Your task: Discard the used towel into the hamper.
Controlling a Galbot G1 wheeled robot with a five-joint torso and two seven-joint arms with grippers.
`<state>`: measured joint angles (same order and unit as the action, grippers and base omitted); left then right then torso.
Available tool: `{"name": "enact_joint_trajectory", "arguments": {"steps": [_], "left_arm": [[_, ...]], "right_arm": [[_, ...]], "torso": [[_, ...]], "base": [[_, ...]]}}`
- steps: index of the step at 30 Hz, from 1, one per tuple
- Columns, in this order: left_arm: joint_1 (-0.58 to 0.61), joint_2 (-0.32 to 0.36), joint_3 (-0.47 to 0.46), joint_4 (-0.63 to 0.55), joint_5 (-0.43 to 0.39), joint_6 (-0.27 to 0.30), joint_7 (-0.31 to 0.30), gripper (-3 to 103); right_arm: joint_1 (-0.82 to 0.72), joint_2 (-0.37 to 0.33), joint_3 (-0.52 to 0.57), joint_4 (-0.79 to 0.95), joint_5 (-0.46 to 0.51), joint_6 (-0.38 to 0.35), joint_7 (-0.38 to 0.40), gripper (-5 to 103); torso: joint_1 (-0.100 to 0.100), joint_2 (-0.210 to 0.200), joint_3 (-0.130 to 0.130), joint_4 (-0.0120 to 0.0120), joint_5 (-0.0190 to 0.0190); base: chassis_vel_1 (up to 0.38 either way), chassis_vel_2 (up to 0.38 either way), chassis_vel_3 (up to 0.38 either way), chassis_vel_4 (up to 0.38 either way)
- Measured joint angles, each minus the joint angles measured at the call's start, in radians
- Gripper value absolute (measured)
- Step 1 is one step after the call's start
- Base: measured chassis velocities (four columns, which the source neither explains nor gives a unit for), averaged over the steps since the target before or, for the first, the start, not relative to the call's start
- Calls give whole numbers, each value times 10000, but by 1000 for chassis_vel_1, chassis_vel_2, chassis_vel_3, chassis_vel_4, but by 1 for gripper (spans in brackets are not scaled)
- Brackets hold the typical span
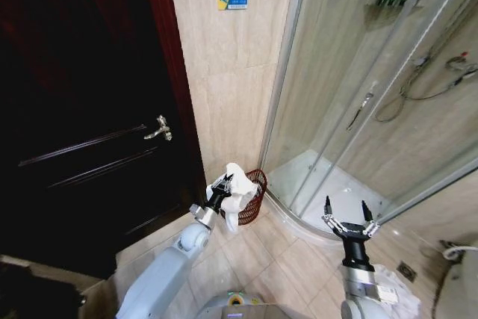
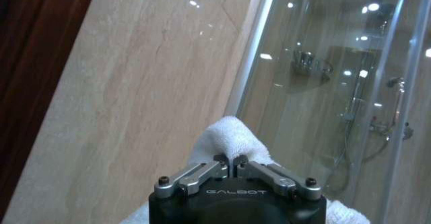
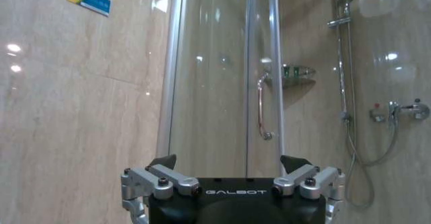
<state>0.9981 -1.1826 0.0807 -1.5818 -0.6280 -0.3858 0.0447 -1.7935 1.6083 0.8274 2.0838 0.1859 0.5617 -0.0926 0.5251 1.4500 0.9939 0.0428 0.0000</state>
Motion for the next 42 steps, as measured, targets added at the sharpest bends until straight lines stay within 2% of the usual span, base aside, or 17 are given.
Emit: {"name": "enact_joint_trajectory", "arguments": {"steps": [8, 12, 17, 22, 23, 27, 29, 32, 33, 36, 37, 39, 41, 42], "left_arm": [[-147, 50, 203, -23, -132, -107, 243, 2], [-438, 185, 464, -183, -314, -165, 488, 2], [-1069, 398, 1120, -96, -711, -145, 601, 2], [-2354, 218, 2548, 805, -1131, -117, 647, 2], [-2354, 218, 2548, 805, -1131, -117, 647, 2], [-3536, -288, 3377, 2010, -1358, -184, 697, 2], [-3748, -399, 3450, 2313, -1359, -249, 767, 2], [-4606, -759, 3661, 3453, -1485, -423, 851, 2], [-4606, -759, 3661, 3453, -1485, -423, 851, 2], [-5494, -1114, 3767, 4615, -1352, -715, 845, 2], [-5494, -1114, 3767, 4615, -1352, -715, 845, 2], [-5826, -1277, 3755, 5079, -1090, -913, 912, 2], [-6334, -1494, 3662, 5893, -613, -1301, 1269, 2], [-6334, -1494, 3662, 5893, -613, -1301, 1269, 2]], "right_arm": [[-149, -2, -242, -104, -432, -35, -8, 100], [-471, -2, -792, -543, -444, -107, -66, 100], [-624, -2, -1161, -1248, -388, 209, -65, 100], [-604, -2, -1235, -2088, -423, 551, -32, 100], [-604, -2, -1235, -2088, -423, 551, -32, 100], [-605, -2, -1339, -2745, -433, 940, -3, 100], [-602, -2, -1353, -2844, -415, 1020, -2, 100], [-574, -2, -1353, -3107, -330, 1195, -1, 100], [-574, -2, -1353, -3107, -330, 1195, -1, 100], [-482, -2, -1313, -3241, -253, 1223, 4, 100], [-482, -2, -1313, -3241, -253, 1223, 4, 100], [-432, -2, -1312, -3276, -243, 1231, 4, 100], [-380, -2, -1291, -3263, -255, 1247, -4, 100], [-380, -2, -1291, -3263, -255, 1247, -4, 100]], "torso": [[20, -9, 7, 0, -2], [9, -8, 3, 1, 2], [-10, 2, -4, -1, 2], [-6, 2, -2, 0, 1], [-6, 2, -2, 0, 1], [4, -2, 2, -2, 1], [4, -2, 2, -2, 1], [3, -2, 1, -1, 2], [3, -2, 1, -1, 2], [1, -2, 1, 0, 1], [1, -2, 1, 0, 1], [1, -2, 1, -1, 1], [2, -3, 2, 0, 2], [2, -3, 2, 0, 2]], "base": [[-162, 172, 171, -161], [-73, 52, 28, -11], [35, -38, -31, 35], [21, -15, -24, 14], [0, 0, 0, 0], [-28, 9, 9, -12], [0, 0, 0, 0], [0, 0, 0, 0], [0, 0, 0, 0], [0, 0, 0, 0], [0, 0, 0, 0], [0, 0, 0, 0], [0, 0, 0, 0], [0, 0, 0, 0]]}}
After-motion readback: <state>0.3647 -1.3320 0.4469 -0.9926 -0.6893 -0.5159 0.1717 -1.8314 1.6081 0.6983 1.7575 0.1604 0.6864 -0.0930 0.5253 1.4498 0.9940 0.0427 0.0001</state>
